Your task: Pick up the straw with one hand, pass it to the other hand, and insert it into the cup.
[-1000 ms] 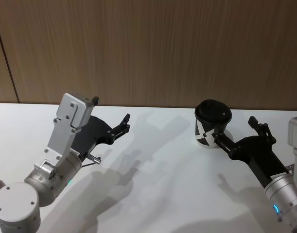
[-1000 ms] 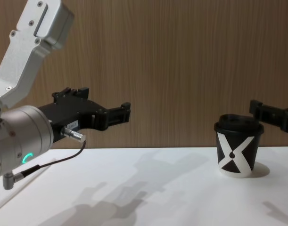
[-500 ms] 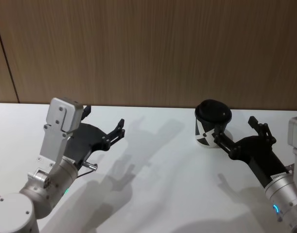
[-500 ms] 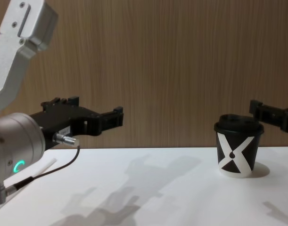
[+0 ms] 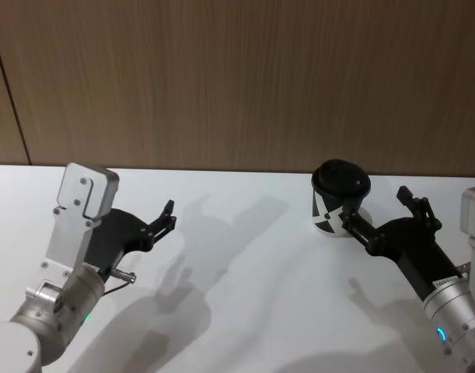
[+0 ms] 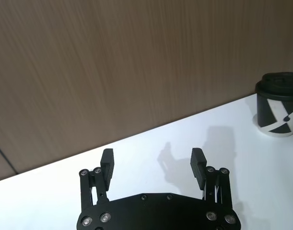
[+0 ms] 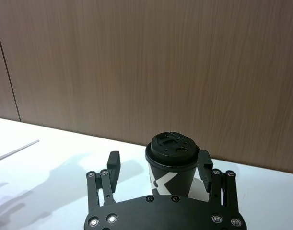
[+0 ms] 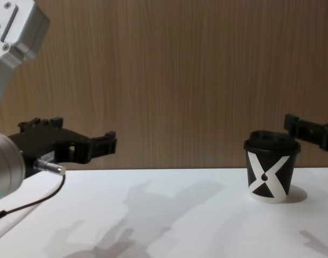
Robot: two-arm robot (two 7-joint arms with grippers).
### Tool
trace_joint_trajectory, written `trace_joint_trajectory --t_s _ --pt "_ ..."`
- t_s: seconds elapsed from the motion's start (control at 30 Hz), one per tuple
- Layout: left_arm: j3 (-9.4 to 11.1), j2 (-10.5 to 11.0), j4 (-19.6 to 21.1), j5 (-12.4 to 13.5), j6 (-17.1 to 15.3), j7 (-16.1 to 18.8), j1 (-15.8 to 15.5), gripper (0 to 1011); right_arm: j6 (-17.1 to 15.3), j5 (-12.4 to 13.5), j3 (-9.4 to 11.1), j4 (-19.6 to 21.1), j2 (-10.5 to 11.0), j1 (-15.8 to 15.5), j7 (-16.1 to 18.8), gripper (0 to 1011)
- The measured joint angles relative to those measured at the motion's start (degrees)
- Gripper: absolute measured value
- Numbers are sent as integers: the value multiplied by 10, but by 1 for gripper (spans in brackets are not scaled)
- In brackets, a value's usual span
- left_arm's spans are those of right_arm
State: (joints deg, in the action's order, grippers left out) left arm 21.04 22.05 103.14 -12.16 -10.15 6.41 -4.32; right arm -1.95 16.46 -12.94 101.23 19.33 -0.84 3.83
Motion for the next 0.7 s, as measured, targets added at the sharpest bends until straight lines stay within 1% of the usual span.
trace_joint_trajectory --t_s 0.2,0.37,0.53,0.63,0.7 --pt "-11 5 21 12 -30 20 14 1003 0 0 0 0 0 0 0 1001" --pt "-21 3 32 13 -43 32 25 1003 0 0 0 0 0 0 0 1001" --pt "-34 -5 40 7 -50 42 38 1003 0 0 0 0 0 0 0 1001" --pt "-46 -17 45 -2 -52 52 50 1003 0 0 0 0 0 0 0 1001" --pt "-51 -22 47 -6 -52 55 54 1003 0 0 0 0 0 0 0 1001"
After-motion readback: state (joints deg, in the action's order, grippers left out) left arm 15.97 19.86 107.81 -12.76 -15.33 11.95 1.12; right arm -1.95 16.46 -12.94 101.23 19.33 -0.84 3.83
